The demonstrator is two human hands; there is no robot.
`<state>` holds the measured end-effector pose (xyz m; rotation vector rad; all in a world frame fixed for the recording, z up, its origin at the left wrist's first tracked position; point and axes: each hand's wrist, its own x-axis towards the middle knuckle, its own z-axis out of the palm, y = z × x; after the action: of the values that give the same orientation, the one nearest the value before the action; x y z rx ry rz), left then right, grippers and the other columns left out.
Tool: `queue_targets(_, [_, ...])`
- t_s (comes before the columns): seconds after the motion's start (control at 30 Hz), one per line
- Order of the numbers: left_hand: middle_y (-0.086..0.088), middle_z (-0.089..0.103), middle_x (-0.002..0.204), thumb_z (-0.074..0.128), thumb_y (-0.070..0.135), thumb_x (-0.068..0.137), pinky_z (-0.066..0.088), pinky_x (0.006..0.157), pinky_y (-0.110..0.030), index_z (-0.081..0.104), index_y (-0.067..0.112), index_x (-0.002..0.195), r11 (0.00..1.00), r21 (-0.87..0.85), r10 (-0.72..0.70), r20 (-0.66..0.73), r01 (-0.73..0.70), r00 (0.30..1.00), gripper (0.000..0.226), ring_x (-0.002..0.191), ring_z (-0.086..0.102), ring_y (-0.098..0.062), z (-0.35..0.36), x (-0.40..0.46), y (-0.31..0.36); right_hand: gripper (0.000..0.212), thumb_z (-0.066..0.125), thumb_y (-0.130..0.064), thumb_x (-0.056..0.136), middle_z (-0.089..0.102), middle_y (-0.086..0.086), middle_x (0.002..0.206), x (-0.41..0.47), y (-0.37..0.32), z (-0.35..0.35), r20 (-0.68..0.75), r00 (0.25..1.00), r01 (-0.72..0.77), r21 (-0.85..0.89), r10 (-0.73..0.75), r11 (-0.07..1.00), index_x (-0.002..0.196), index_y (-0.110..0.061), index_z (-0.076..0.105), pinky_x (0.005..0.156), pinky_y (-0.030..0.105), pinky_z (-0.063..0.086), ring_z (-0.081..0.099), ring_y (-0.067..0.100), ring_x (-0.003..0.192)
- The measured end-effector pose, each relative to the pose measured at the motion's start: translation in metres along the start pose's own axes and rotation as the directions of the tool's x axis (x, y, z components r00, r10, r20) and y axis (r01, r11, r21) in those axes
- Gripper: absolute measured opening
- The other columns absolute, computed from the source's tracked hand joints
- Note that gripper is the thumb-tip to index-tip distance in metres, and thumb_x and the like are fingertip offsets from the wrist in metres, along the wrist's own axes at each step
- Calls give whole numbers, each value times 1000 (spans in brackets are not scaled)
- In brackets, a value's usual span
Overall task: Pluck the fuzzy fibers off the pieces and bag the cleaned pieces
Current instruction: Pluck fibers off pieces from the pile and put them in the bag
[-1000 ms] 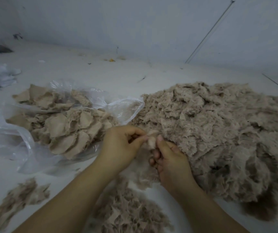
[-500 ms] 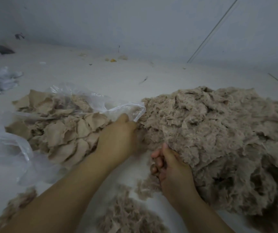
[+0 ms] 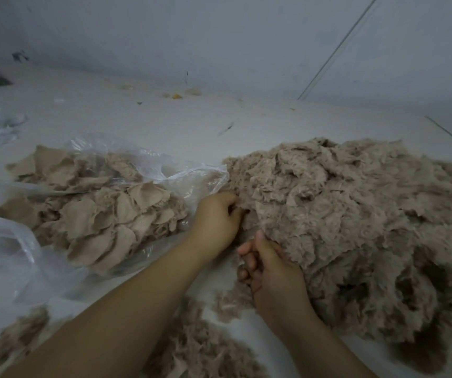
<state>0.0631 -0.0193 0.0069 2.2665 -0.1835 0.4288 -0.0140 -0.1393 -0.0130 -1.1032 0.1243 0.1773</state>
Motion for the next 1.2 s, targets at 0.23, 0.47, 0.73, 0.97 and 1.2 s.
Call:
queue_targets(0.23, [-5,63,62,69,3,82,43,57,-27,66,4,67,998,-24,59,26,-58,998,15,61,57,-15,-21,-44,-1,36,62,-47,79,46,-2,60,5,5,-3,25,999,26,-12,-25,1000,81,-14,77,51,23,43,46,9,50])
queue_targets(0.47, [-5,53,57,68,11,89,38,53,-19,62,5,65,967,-253,-9,63,25,998,26,53,45,-4,-37,-72,7,38,72,-51,79,45,-1,61,5,4,-8,48,999,20,-79,-16,997,77,-14,68,56,29,44,47,12,55])
queue_targets(0.73, [8,46,51,71,9,86,32,43,-17,57,15,63,780,-580,-126,221,234,967,28,42,39,-4,-49,-79,17,31,63,-30,96,44,1,59,2,4,-6,36,999,31,-110,-28,993,66,-23,66,57,32,44,47,13,56])
queue_targets(0.97, [-18,63,67,74,13,85,36,41,-25,61,-9,86,700,-634,-66,402,329,913,25,48,47,-20,-56,-77,12,37,71,-41,82,38,12,64,3,1,-7,88,996,9,-119,2,993,63,-13,55,62,36,42,44,20,59])
queue_targets(1.2, [-19,56,61,71,20,83,37,41,-25,63,-6,80,698,-594,-148,427,400,892,27,44,44,-21,-56,-77,9,62,77,-53,69,47,18,71,3,3,-8,118,993,29,-173,-9,984,93,3,68,59,33,44,46,18,60])
